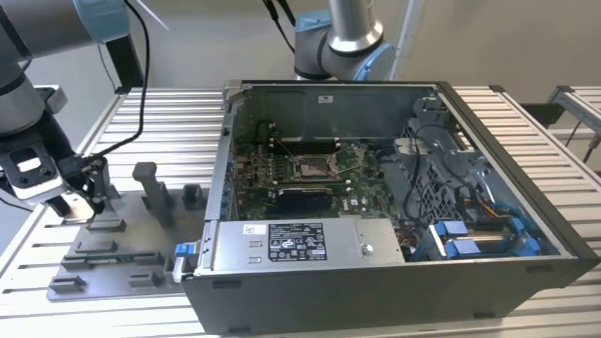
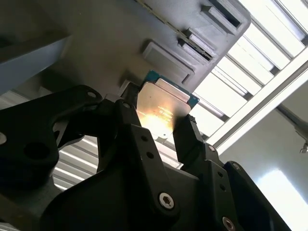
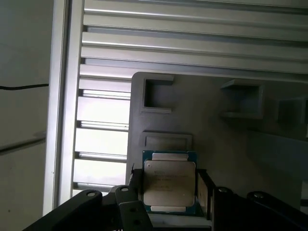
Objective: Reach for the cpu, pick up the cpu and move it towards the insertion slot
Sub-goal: 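Pick up the cpu and move it towards the insertion slot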
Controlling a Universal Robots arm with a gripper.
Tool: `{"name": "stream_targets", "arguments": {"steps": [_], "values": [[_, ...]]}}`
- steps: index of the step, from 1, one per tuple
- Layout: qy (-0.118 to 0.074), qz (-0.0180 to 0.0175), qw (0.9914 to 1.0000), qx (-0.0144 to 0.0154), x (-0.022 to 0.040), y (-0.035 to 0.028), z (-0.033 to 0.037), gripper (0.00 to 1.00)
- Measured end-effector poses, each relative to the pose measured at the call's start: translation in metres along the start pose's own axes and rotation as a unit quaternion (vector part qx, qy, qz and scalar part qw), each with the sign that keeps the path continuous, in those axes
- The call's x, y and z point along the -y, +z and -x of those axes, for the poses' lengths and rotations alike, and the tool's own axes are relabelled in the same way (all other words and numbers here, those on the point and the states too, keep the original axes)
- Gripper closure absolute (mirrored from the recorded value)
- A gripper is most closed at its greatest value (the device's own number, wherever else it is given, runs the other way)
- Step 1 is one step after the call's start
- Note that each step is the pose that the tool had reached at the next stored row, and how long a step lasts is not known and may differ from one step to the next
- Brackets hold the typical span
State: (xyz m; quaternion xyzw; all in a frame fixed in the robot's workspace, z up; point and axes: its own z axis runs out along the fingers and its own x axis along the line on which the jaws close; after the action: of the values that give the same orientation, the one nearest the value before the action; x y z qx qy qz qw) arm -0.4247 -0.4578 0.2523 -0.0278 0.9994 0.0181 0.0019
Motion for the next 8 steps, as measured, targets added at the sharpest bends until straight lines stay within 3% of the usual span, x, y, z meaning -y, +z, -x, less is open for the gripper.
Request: {"name": "stream_targets", "arguments": {"steps": [8], "values": [[0.000,0.0000,1.00000,-0.0001,-0.0002,-0.0059,0.0000,1.00]]}}
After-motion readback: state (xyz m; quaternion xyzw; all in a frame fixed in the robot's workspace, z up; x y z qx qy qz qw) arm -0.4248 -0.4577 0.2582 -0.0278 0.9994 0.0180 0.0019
